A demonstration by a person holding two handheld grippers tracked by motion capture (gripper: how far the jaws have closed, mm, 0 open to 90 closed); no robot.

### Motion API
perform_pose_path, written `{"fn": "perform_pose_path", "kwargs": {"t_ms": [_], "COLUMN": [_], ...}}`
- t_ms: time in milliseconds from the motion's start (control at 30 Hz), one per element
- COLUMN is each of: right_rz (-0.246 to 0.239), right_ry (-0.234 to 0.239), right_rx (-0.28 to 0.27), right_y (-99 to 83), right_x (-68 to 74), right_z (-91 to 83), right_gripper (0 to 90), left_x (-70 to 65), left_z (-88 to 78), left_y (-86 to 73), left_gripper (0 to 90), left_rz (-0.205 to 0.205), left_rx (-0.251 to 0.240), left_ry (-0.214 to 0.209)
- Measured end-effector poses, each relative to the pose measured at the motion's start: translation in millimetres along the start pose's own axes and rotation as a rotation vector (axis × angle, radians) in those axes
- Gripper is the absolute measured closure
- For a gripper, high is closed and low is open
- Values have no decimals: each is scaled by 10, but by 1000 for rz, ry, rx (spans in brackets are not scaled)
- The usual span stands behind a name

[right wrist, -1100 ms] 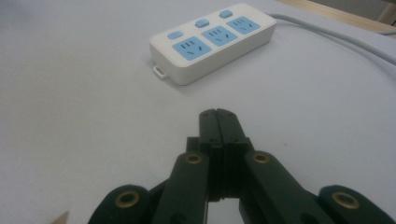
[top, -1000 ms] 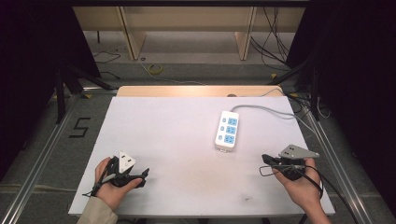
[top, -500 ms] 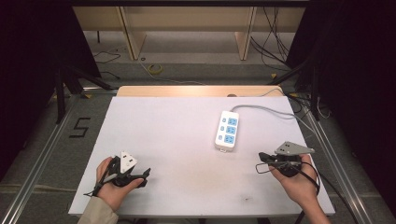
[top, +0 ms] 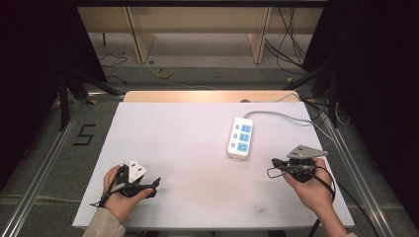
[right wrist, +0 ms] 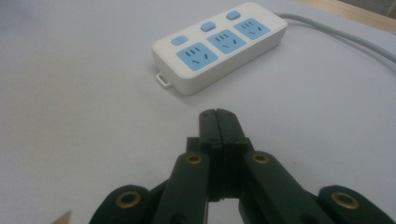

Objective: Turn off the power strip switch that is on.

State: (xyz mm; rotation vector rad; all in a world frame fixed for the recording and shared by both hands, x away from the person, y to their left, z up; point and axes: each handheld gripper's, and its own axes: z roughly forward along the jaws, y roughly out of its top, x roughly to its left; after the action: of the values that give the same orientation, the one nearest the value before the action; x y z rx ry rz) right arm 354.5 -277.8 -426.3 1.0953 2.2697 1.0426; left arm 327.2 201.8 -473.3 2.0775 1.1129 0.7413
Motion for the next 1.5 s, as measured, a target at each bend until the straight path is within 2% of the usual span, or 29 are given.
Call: {"fn": "perform_pose_path", "kwargs": {"t_ms": [267, 500, 1067, 1500], "right_rz": [-7, -11, -29, -38], "right_ry": [19, 12, 9, 18], "right_rx": [47, 70, 100, 123], "right_y": [63, 142, 380, 495], "right_x": [37, 29, 22, 23], "right_z": [76, 122, 197, 308], "right_gripper": [900, 900, 900, 900], "left_x": [-26, -42, -74, -66], "left_z": [-12, -2, -10, -6], "left_y": [18, 10, 17, 17], "left_gripper": [157, 157, 157, 157], "left_rz": [17, 6, 12, 11], "left_rx": [-4, -6, -11, -10], "left_ry": [3, -6, -10, -9]}}
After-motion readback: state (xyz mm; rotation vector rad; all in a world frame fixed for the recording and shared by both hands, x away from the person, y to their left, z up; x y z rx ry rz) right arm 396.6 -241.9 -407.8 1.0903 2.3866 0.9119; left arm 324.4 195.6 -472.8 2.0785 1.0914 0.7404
